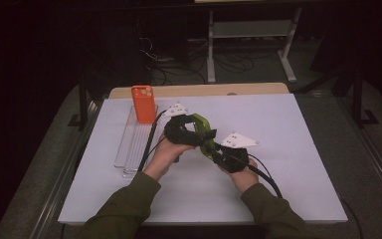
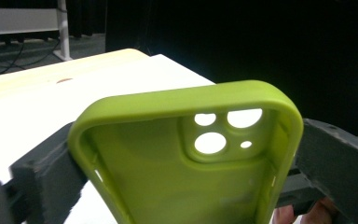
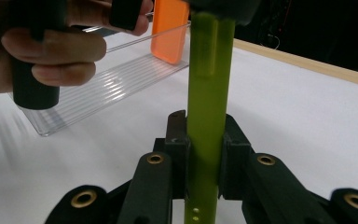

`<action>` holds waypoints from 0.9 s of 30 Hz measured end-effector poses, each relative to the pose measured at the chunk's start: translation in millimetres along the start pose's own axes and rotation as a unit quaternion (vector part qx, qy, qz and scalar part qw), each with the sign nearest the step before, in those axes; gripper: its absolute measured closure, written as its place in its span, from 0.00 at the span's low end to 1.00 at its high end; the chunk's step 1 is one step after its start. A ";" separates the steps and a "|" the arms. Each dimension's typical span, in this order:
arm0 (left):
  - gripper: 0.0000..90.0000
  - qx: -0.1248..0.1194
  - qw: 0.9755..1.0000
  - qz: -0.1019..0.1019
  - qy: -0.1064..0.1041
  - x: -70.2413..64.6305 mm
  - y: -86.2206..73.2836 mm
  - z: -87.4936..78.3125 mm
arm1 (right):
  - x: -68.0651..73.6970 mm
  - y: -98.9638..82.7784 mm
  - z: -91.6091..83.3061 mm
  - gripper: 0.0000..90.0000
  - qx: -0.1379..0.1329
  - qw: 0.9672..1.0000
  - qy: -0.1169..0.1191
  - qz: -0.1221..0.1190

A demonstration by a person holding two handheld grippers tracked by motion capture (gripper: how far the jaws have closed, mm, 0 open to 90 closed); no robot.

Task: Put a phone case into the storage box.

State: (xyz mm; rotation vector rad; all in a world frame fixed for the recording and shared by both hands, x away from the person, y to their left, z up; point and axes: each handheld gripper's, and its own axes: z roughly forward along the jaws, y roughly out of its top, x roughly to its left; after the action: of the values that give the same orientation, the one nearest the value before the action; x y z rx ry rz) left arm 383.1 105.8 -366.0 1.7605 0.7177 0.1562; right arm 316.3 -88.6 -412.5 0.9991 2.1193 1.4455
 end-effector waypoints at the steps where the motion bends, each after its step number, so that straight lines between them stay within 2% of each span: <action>1: 0.06 0.002 1.000 0.004 0.004 0.8 0.4 -0.9 | 0.0 -0.3 0.3 0.84 0.000 1.000 0.000 -0.002; 9: 0.14 -0.006 1.000 0.009 0.004 0.3 1.6 -3.8 | 0.1 -0.5 0.4 0.84 0.000 1.000 -0.002 -0.001; 17: 0.15 -0.004 1.000 0.011 0.004 0.8 0.0 -4.2 | -0.1 -1.2 1.2 0.84 0.005 1.000 -0.005 -0.006; 21: 0.16 -0.004 1.000 0.021 0.005 -0.3 0.4 -4.9 | 0.0 -1.5 1.9 0.84 0.008 1.000 -0.008 -0.010; 24: 0.17 -0.003 1.000 0.020 0.006 -1.4 1.0 -4.7 | -1.0 -1.2 1.7 0.84 0.010 1.000 -0.012 -0.017; 26: 0.17 -0.005 1.000 0.020 0.009 -2.5 1.0 -4.1 | -0.9 -0.7 1.5 0.83 0.013 1.000 -0.011 -0.013; 27: 0.17 -0.003 1.000 0.026 0.011 -3.1 1.4 -4.6 | -1.5 -0.4 1.7 0.82 0.016 1.000 -0.012 -0.015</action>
State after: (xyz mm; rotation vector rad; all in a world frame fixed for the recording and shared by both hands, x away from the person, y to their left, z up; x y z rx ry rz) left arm 379.0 107.8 -362.5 1.7751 0.6876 0.2129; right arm 318.2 -88.7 -413.7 0.9868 2.1376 1.3829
